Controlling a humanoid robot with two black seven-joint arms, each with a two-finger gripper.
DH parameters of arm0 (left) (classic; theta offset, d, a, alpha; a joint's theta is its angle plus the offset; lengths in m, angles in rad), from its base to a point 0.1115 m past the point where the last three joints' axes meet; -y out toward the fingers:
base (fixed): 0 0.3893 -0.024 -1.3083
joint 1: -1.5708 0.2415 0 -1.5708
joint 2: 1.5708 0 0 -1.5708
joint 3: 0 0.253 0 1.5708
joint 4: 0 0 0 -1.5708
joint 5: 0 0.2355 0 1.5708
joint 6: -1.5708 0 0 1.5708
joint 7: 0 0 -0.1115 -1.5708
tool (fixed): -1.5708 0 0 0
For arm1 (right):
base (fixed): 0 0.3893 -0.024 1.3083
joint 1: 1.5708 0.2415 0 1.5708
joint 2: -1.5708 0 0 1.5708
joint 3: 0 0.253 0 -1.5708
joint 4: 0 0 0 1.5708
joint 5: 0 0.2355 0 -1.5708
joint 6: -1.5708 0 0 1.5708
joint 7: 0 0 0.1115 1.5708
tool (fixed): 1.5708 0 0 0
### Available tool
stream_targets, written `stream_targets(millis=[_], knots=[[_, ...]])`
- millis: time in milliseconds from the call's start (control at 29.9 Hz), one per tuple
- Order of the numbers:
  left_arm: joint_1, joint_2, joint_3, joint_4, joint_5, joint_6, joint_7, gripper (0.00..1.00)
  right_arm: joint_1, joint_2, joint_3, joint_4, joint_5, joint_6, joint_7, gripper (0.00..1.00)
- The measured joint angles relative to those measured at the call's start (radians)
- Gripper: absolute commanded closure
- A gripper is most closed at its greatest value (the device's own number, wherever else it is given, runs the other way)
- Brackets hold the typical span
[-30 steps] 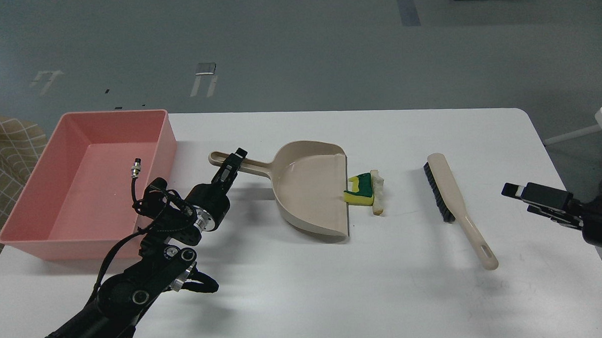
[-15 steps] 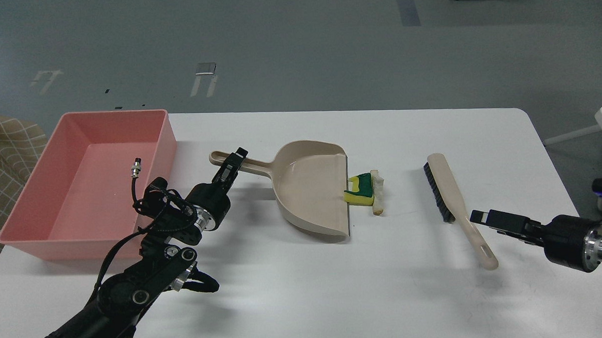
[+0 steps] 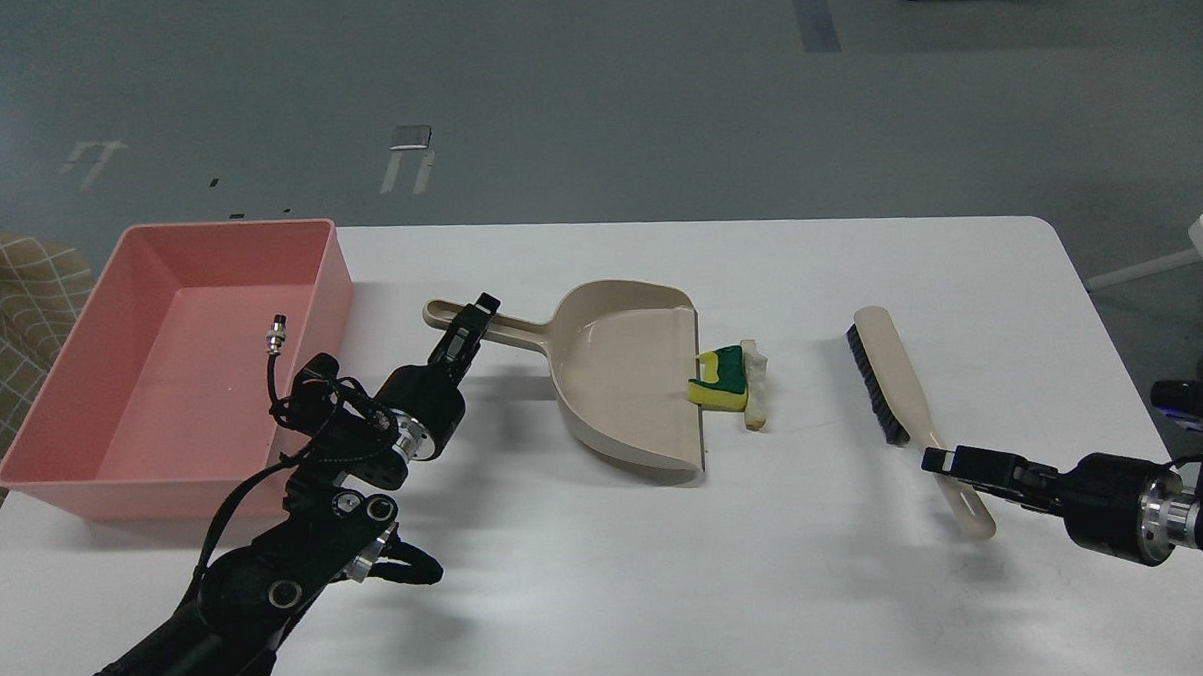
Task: Sweep and dump garbage into bin
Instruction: 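Reach the right gripper down to the wooden brush handle, then grasp the brush handle with the right gripper and lift it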
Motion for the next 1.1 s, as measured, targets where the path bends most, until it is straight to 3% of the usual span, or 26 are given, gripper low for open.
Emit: stream_targets(millis=[434,768,835,902,968,1002,1035,1102], knots=[[-0.001,-0.001,0.000,0.000,0.000,0.000,0.000,1.00,0.007,0.035,-0.002,0.003,-0.022,0.013,-0.014,0.32],[-0.003,-0.001,0.000,-0.001,0.000,0.000,0.001,1.00,0.010,0.044,-0.019,0.003,-0.035,0.012,-0.016,0.55],[-0.003,-0.001,0.000,-0.001,0.000,0.000,0.001,1.00,0.010,0.044,-0.019,0.003,-0.035,0.012,-0.016,0.56],[-0.003,-0.001,0.000,-0.002,0.000,0.000,0.001,1.00,0.010,0.044,-0.019,0.003,-0.037,0.012,-0.016,0.60],[-0.002,-0.001,0.000,-0.002,0.000,0.000,0.001,1.00,0.010,0.044,-0.019,0.004,-0.039,0.012,-0.019,0.72],[-0.002,-0.001,0.000,-0.002,0.000,0.000,0.001,1.00,0.010,0.044,-0.019,0.005,-0.040,0.012,-0.023,0.87],[-0.002,-0.001,0.000,-0.002,0.000,0.000,0.001,1.00,0.010,0.044,-0.019,0.006,-0.040,0.012,-0.028,0.94],[-0.002,-0.001,0.000,-0.002,0.000,0.000,0.000,1.00,0.010,0.041,-0.020,0.013,-0.040,0.012,-0.035,1.00]])
